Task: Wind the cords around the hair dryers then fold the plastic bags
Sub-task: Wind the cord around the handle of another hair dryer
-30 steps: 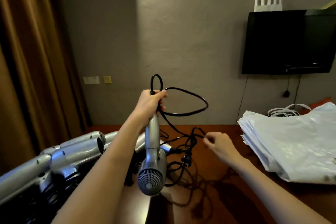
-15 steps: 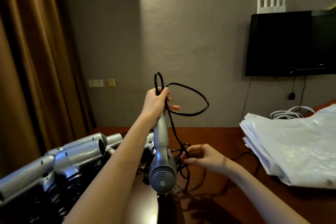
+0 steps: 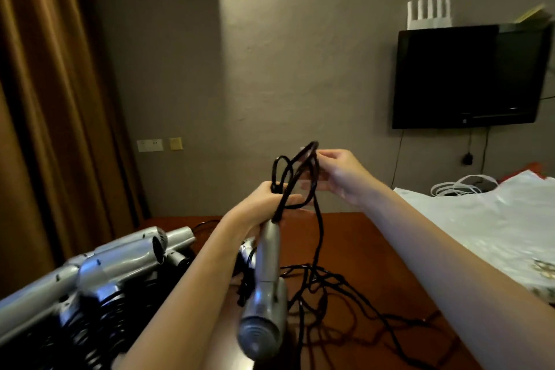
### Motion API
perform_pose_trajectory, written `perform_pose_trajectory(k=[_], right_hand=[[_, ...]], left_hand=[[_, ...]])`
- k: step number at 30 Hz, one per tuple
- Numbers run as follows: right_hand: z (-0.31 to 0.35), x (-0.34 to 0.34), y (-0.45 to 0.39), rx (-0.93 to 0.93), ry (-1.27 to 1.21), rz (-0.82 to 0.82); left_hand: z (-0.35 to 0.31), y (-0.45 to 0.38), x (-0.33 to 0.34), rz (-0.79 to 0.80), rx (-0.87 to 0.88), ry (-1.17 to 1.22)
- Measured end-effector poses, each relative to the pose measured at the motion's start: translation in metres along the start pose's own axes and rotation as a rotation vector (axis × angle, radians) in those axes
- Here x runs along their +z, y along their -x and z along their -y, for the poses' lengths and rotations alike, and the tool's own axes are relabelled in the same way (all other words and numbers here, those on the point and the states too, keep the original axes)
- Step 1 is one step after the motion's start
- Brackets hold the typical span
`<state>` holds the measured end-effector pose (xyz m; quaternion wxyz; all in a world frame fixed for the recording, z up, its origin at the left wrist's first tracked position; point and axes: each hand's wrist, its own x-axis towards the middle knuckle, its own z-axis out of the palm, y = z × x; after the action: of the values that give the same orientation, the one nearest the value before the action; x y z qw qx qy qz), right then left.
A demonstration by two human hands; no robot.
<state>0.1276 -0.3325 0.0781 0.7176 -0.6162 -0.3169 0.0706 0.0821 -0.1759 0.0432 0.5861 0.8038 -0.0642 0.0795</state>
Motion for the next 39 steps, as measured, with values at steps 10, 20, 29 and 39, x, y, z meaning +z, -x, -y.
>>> perform_pose_trajectory(k=[10,20,29,39], right_hand=[[-0.087,0.026,0.042,0.156,-0.097,-0.100],[-0.162,-0.001,0.078,0.152,0.957,0.385],[-0.081,-0.027,0.034,0.161,0.241,-0.019],[-0.023,0.015,-0.021,0.120,-0.578,-0.131]], left_hand=[[0.012,-0.011,-0.011,-0.274,0.001,0.027],[0.004,-0.002,-0.047,-0.457,0.051,0.042],[0.002,0.017,-0.060,-0.269,0.120,-0.206],[0.034,0.000,-0.010,-0.102,0.060,0.083]])
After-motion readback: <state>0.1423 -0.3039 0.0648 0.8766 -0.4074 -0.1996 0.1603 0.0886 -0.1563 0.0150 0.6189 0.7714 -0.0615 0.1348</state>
